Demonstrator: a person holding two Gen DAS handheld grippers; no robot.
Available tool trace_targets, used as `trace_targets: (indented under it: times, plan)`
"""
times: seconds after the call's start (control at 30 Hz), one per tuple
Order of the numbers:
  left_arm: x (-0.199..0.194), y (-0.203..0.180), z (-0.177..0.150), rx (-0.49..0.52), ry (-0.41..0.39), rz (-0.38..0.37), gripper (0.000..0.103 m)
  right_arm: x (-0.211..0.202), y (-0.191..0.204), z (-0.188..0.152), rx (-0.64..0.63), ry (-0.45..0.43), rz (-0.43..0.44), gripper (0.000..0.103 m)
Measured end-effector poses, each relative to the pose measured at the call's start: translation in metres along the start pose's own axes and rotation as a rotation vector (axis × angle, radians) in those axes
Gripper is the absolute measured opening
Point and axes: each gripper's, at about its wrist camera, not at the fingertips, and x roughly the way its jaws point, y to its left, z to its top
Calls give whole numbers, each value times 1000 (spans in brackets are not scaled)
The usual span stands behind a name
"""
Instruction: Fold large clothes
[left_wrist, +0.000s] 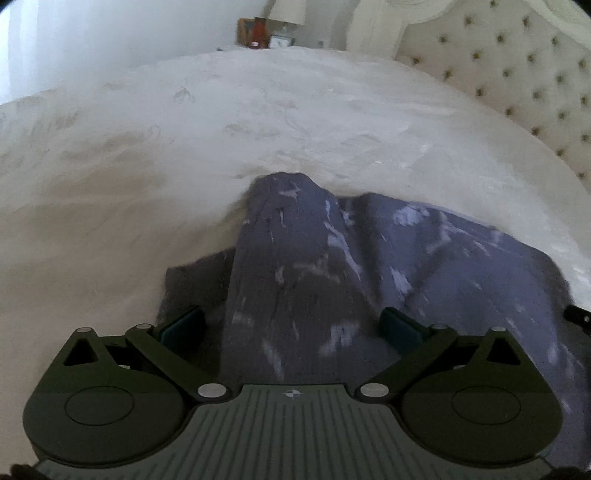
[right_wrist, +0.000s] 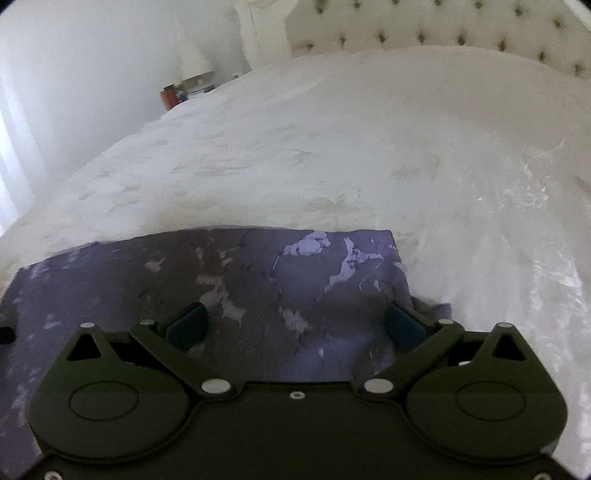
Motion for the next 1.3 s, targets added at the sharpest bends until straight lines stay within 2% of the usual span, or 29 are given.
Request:
trace_targets:
  times: [0.17, 0.23, 0.33, 0.47, 0.57, 0.7, 0.77, 0.9, 1.13, 1.3]
  plan:
    - [-43, 20, -29, 4, 4, -78, 103, -54, -11, -16, -25, -19, 62, 102]
    - [-56, 27, -43, 1, 24, -80, 103, -74, -21, -28, -4, -7, 74, 102]
    - [-66, 40, -65, -59, 94, -117, 103, -99, -38, -46, 50, 18, 66, 102]
    - [-79, 43, -88, -76, 86, -134, 103, -120, -57, -74, 120, 72, 74, 102]
    - [-83, 37, -97, -65, 91, -145, 103, -122, -65, -90, 182, 130, 113, 102]
    - [-81, 32, -100, -49, 91, -139, 103, -124, -64, -102, 195, 126, 144, 103]
    - [-77, 34, -96, -77, 86, -152, 103, -121, -61, -101, 192, 127, 167, 103]
    - [-69, 36, -90, -130, 72, -189, 103, -110, -58, -96, 240, 133, 274, 103]
    - [-41, 30, -68, -108, 64, -223, 103, -84, -67, -90, 325, 101, 338, 103]
    - [-29, 30, -58, -71, 63, -262, 103, -71, -71, -85, 319, 79, 389, 103]
